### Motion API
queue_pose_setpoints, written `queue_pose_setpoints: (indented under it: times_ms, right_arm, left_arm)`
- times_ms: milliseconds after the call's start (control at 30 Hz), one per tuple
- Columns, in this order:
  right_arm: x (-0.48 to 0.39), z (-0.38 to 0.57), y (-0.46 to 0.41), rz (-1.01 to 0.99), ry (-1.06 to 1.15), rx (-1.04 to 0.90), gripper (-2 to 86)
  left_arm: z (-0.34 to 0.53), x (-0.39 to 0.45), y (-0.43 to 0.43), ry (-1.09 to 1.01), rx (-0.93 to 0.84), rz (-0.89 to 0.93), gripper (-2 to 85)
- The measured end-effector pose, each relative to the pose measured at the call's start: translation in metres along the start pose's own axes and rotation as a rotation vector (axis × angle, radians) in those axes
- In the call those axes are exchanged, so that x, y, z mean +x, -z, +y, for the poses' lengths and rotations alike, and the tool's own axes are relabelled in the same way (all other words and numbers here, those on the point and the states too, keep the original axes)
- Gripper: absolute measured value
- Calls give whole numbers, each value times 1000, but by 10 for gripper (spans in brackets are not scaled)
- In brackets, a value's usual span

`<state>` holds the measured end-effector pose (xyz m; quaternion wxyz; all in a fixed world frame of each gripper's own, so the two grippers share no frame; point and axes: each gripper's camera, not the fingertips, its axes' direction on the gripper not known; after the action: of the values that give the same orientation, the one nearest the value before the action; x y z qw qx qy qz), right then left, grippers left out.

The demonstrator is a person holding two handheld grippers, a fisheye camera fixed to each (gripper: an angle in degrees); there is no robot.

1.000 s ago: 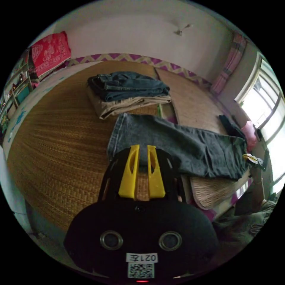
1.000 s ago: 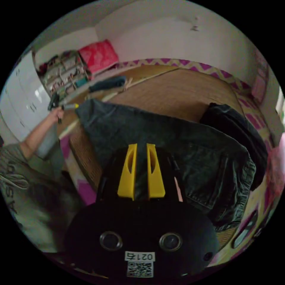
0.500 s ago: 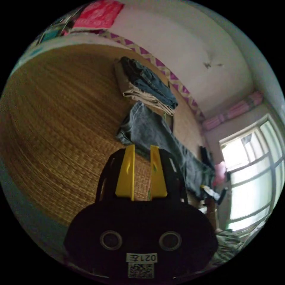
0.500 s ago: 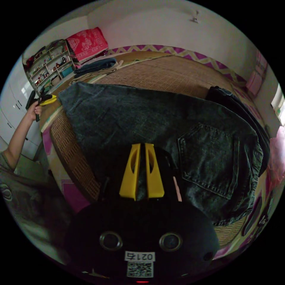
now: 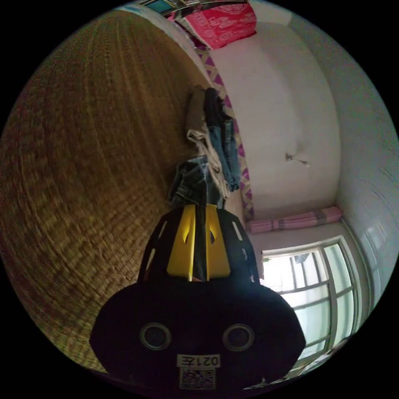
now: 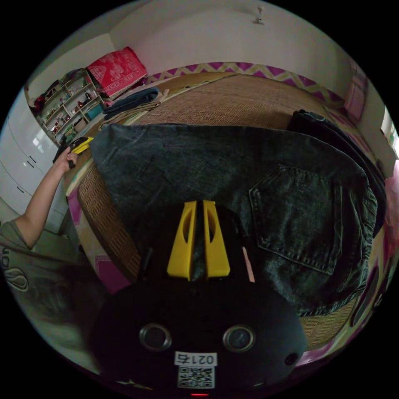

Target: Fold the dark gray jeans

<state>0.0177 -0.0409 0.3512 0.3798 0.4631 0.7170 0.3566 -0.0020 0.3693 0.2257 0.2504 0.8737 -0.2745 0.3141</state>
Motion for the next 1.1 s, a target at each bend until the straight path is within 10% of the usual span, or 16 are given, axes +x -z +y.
queue_pose_setpoints:
  times_ms: [533, 733, 1100]
  right_arm:
    - [52, 11, 22, -96, -57, 23, 7]
    - [79, 50, 64, -144, -124, 135, 3]
    - [161, 125, 123, -200, -325, 284, 26]
  left_arm:
    - [417, 304, -200, -1322, -42, -522, -4]
    - [553, 245, -344, -1430, -431, -666, -5]
    - [649, 234, -368, -1488, -503, -583, -3]
